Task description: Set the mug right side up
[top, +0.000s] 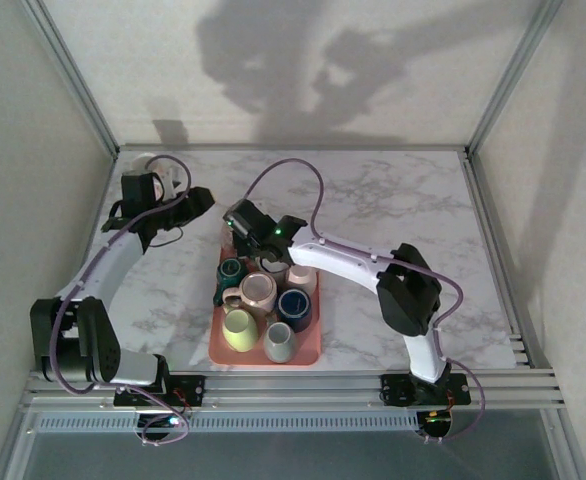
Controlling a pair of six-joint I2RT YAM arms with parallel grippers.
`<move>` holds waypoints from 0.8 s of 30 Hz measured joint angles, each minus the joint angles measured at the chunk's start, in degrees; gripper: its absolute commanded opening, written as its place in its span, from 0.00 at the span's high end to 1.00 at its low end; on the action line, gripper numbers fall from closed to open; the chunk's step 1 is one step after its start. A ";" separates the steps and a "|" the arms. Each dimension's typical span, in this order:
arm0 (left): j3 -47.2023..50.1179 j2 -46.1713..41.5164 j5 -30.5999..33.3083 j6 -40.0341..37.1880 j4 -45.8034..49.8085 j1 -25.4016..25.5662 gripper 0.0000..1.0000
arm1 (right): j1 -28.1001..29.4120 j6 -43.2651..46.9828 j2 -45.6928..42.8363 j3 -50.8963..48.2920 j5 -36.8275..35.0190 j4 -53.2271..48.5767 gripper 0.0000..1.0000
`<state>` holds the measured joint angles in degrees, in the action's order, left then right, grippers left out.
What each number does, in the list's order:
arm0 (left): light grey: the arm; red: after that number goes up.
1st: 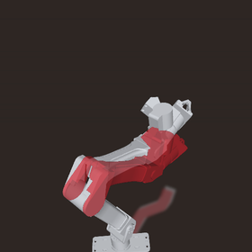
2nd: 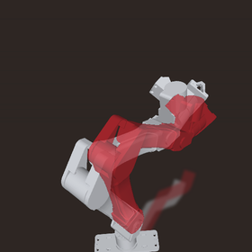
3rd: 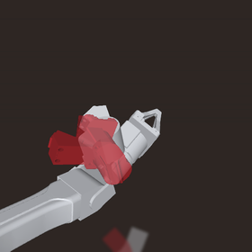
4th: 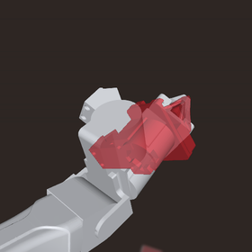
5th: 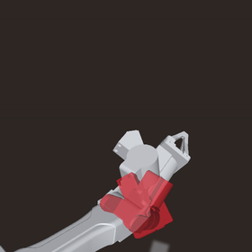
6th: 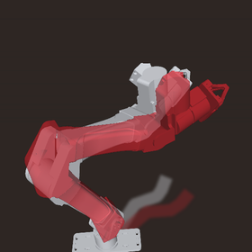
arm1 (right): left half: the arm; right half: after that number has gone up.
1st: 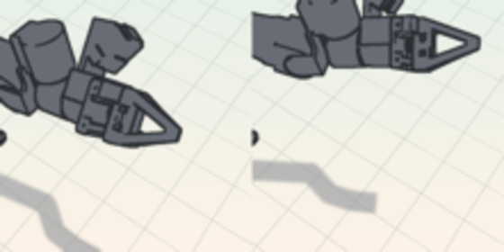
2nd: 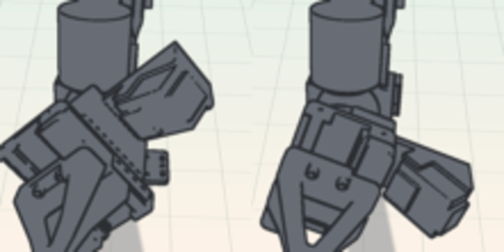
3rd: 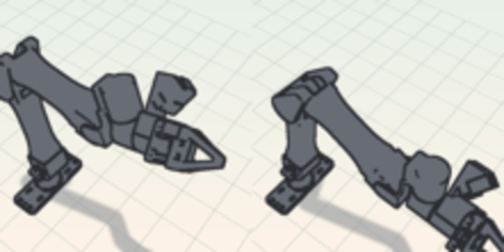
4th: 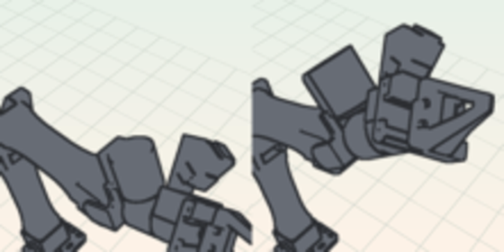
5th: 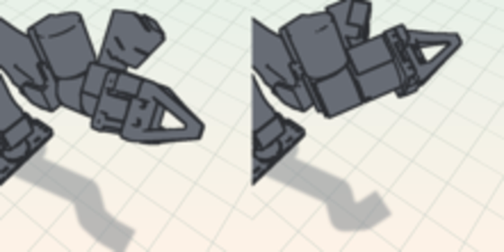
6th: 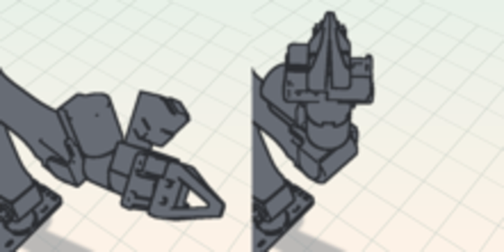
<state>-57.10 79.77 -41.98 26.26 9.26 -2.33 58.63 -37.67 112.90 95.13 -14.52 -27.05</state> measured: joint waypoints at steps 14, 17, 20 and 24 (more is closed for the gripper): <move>-3.69 -3.04 -0.04 1.42 -0.04 0.00 0.44 | -1.03 5.09 -12.22 -11.19 3.26 12.87 1.00; -4.35 -3.13 -0.09 2.12 -0.02 -0.02 0.44 | -1.64 6.14 -15.15 -14.03 5.25 16.41 1.00; -5.86 -3.34 -0.22 2.36 0.59 -0.13 0.43 | -2.71 6.67 -18.03 -16.74 7.93 20.11 1.00; -9.20 -3.43 -0.20 2.01 2.56 -0.81 0.43 | -5.09 6.21 -22.12 -20.31 12.02 24.83 1.00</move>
<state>-66.30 76.34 -42.17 28.27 11.81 -3.14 53.54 -31.46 90.78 74.83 -2.50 -2.22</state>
